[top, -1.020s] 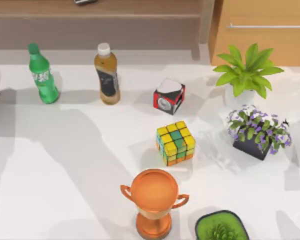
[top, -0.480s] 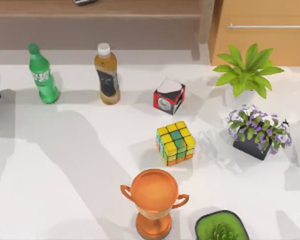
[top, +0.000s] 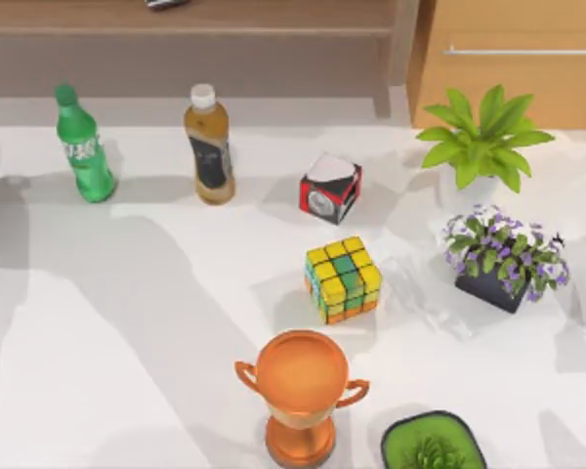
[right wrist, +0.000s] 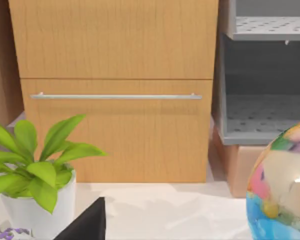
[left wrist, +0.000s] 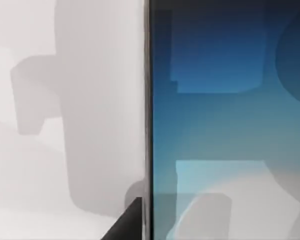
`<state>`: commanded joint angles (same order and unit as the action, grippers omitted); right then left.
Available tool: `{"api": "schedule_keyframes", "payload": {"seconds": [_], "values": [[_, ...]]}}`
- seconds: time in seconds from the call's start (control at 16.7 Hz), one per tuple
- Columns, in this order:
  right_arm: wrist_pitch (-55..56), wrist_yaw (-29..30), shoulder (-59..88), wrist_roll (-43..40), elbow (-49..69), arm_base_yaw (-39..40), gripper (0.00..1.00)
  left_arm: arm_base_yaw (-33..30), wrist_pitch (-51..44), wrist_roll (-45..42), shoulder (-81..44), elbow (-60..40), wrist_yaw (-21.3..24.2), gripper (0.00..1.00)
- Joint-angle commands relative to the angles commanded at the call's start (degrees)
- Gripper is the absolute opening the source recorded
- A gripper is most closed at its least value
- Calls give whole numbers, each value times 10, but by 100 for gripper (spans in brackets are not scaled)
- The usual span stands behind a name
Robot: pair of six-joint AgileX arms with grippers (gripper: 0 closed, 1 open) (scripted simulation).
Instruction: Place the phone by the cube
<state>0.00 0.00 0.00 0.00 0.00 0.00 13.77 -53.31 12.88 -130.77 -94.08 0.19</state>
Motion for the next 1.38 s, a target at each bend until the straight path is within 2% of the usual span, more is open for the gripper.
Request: {"api": "schedule_keyframes", "payload": {"seconds": [0.12, 0.18, 1.38], "values": [[0, 0, 0, 0, 0, 0, 100, 0, 0, 0, 0, 0, 0, 2], [0, 0, 0, 0, 0, 0, 100, 0, 0, 0, 0, 0, 0, 0], [0, 0, 0, 0, 0, 0, 100, -1, -43, -2, 27, -23, -3, 0]]}}
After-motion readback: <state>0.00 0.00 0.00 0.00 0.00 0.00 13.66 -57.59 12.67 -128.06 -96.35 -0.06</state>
